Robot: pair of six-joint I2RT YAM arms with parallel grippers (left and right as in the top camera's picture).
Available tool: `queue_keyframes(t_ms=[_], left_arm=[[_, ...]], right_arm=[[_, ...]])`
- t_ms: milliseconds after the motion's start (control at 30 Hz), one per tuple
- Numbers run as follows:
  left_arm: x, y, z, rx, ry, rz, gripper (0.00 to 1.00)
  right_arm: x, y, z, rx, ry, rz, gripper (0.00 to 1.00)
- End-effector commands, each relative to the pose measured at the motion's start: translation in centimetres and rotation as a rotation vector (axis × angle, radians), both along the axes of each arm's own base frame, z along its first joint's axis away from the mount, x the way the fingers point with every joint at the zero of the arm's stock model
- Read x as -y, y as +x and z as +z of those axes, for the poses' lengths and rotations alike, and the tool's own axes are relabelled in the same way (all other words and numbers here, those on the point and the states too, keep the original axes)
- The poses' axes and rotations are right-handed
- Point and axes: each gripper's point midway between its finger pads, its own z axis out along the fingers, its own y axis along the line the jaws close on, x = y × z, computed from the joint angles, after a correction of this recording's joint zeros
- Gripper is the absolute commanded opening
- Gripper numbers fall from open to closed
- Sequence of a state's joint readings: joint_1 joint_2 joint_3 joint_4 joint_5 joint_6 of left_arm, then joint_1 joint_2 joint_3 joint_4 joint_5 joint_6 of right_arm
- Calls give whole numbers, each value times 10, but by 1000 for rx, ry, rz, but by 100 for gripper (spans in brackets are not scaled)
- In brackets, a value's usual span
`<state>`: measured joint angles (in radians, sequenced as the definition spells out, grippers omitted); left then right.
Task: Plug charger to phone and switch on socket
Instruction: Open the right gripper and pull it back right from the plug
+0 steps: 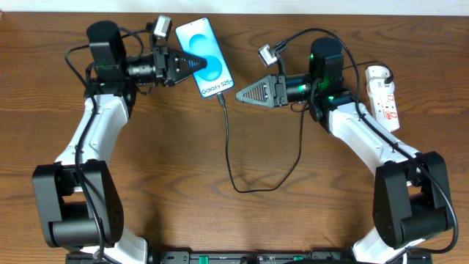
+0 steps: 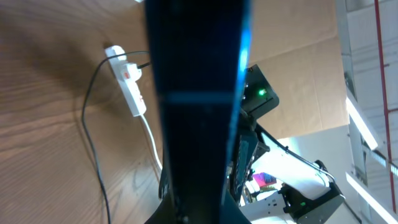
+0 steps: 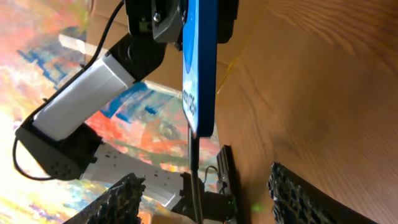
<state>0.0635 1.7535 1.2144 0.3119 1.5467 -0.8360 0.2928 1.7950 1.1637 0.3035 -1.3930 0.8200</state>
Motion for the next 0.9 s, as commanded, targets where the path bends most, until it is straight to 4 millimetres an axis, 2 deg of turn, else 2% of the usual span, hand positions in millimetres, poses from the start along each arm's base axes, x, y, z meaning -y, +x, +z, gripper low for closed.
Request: queue_keyframes(t_ms=[0,100,400,867], left_arm=[[-9,-4,-4,46,0,1,7],[-14,-1,-19,17,7,35,7],[-18,13,-80,-127,32,109,7],[-19,22,-174,-331,32,108,7]], right_arm=[[2,12,-1,66,-22,-67,64],[3,17,-13,35,-66,-110,64],[8,20,-40,-30,-163,-170,64],[10,18,-56,-67,-225,-195,63]])
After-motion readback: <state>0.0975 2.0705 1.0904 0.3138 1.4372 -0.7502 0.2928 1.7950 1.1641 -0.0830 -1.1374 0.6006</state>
